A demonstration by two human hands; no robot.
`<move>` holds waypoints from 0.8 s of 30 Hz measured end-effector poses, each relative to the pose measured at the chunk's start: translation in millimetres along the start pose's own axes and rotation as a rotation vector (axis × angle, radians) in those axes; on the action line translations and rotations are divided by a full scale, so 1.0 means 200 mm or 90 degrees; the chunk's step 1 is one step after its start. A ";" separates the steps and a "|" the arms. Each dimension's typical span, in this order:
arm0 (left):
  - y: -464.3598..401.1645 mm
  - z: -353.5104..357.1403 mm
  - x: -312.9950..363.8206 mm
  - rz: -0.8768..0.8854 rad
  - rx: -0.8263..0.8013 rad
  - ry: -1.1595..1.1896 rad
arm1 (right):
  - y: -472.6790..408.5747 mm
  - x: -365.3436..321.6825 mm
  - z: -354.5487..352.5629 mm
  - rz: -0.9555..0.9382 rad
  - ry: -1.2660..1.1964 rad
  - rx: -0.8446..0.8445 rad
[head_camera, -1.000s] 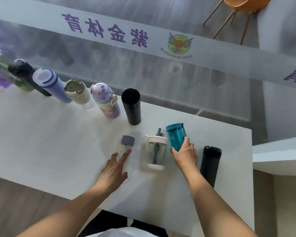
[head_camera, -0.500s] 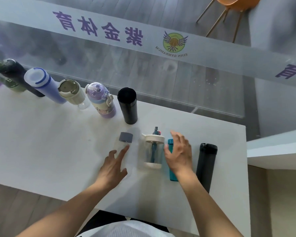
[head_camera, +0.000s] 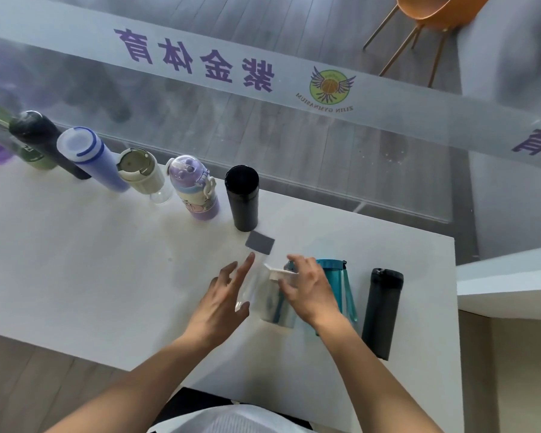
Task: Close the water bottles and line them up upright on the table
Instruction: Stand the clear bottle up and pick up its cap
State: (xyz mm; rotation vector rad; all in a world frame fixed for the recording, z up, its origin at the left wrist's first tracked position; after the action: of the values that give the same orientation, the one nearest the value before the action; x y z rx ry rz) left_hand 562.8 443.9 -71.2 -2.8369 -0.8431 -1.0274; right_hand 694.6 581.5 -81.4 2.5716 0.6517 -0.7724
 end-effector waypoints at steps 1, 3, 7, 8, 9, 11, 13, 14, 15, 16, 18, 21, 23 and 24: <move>-0.01 0.00 0.03 0.018 0.003 0.007 | -0.02 -0.01 -0.05 0.038 -0.070 0.028; -0.03 -0.02 0.11 0.063 0.013 0.014 | -0.07 -0.03 -0.15 0.108 -0.206 0.058; -0.10 -0.05 0.28 0.126 0.043 0.011 | -0.22 -0.12 -0.26 0.100 -0.274 0.028; -0.13 -0.06 0.30 0.119 0.049 0.023 | -0.26 -0.13 -0.30 0.083 -0.280 0.049; -0.15 -0.07 0.31 0.105 0.056 0.034 | -0.30 -0.14 -0.36 0.071 -0.290 0.085; -0.19 -0.07 0.30 0.058 0.058 0.041 | -0.36 -0.15 -0.51 0.056 -0.301 0.171; -0.21 -0.05 0.26 0.020 0.047 0.024 | -0.40 -0.15 -0.62 0.024 -0.275 0.247; -0.21 -0.04 0.25 0.016 0.036 0.003 | -0.42 -0.16 -0.66 -0.009 -0.242 0.270; -0.21 -0.01 0.24 0.023 0.016 -0.023 | -0.43 -0.17 -0.67 -0.043 -0.203 0.278; -0.19 0.03 0.24 0.041 -0.014 -0.051 | -0.45 -0.18 -0.66 -0.066 -0.169 0.273; -0.15 0.12 0.25 0.077 -0.087 -0.099 | -0.48 -0.18 -0.61 -0.079 -0.132 0.251; -0.09 0.24 0.23 0.091 -0.165 -0.141 | -0.50 -0.17 -0.54 -0.064 -0.122 0.214; -0.06 0.28 0.20 0.084 -0.184 -0.152 | -0.51 -0.19 -0.50 -0.067 -0.114 0.200; -0.06 0.29 0.19 0.079 -0.185 -0.152 | -0.52 -0.20 -0.49 -0.073 -0.112 0.196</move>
State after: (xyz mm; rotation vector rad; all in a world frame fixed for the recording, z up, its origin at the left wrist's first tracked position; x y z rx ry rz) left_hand 617.0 483.0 -95.8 -3.2582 -0.5567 -0.8736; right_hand 651.0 700.1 -3.2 2.7103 0.6728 -1.2066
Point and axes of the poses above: each hand's wrist, its own y-axis away from the middle knuckle, its own z-axis out of the palm, x = y × z, the point moved 9 cm from there along -y, towards the middle knuckle, and after that the axes turned 9 degrees about x, right-handed, at the moved point
